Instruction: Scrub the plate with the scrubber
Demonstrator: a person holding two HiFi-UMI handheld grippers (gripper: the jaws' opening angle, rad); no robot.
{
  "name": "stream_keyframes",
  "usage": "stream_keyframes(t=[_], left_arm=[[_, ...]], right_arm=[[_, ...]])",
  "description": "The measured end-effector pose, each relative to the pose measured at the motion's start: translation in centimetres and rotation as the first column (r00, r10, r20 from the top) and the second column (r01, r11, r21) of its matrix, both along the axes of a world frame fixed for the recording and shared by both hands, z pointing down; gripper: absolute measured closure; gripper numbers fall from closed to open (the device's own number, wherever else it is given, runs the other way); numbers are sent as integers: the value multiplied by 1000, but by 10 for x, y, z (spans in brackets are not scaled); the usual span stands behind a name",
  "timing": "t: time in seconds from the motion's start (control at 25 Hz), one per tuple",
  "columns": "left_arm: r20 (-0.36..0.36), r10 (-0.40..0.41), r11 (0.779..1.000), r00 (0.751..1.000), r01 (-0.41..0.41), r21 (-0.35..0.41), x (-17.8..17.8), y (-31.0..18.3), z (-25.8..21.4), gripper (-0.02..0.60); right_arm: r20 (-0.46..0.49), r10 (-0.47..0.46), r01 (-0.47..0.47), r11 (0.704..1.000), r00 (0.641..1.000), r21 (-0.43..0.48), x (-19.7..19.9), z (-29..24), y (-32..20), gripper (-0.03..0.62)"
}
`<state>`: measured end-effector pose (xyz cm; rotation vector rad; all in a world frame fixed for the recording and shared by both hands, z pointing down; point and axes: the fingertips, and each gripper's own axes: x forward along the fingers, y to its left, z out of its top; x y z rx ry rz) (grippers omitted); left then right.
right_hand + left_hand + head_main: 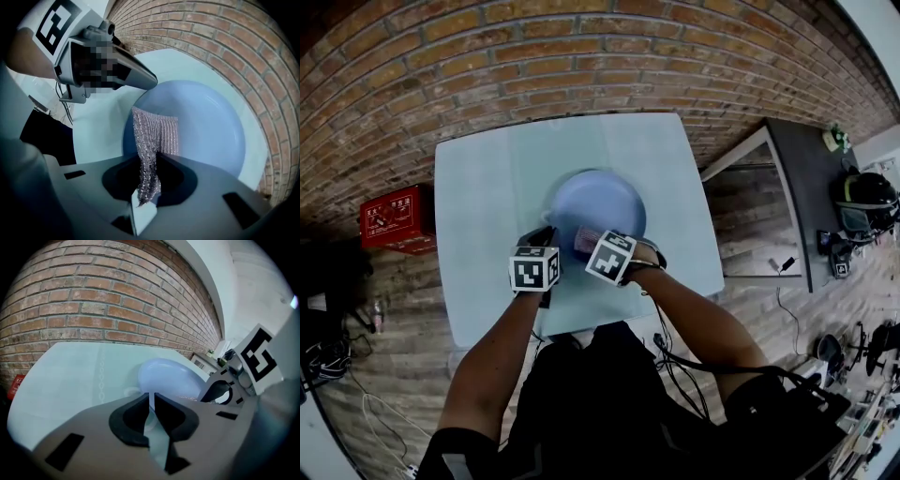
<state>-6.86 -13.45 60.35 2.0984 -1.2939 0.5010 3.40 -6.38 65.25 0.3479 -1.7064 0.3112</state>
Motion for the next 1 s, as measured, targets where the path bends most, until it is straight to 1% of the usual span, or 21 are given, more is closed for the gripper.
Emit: stream_keyframes(t=[0.04,0.12,0.2,0.28,0.36,0.4,0.48,0.64,0.72,0.8,0.88,0.96,1.0], left_arm=[[-2,15,1000,1000,-15,13,2,1,-5,538],[12,42,997,999,-43,68,3,1,-20,543],[6,55,990,998,-55,133,4,2,-41,548],[-43,47,984,998,-39,175,5,6,-61,549],[-100,23,979,995,-2,203,5,9,-79,551],[-115,13,977,993,12,214,5,12,-87,552],[-120,10,971,993,19,237,4,17,-101,558],[-121,42,950,992,-2,312,-3,24,-136,566],[-124,54,939,991,-8,343,-8,26,-153,569],[-120,65,929,991,-16,370,-13,30,-167,569],[-117,81,916,990,-28,401,-14,36,-179,571],[-111,92,902,990,-36,430,-15,43,-190,571],[-105,93,898,990,-38,439,-16,46,-195,571]], right_arm=[[22,19,-19,1000,1000,5,0,-1,0,519],[74,74,-76,997,994,22,0,-8,-5,519],[144,160,-166,986,977,32,1,-19,-11,519],[230,243,-260,965,942,46,2,-36,-17,519],[309,276,-321,941,910,106,2,-58,-29,519],[336,282,-341,930,899,134,3,-66,-32,519],[379,281,-367,913,882,176,4,-78,-34,519],[452,289,-419,881,844,219,3,-108,-34,519],[487,291,-448,861,823,243,2,-128,-34,520],[544,298,-490,835,785,250,2,-149,-34,519],[605,308,-538,807,734,242,5,-170,-32,519],[659,300,-575,781,690,246,10,-192,-31,519],[680,287,-586,769,675,256,12,-203,-29,519]])
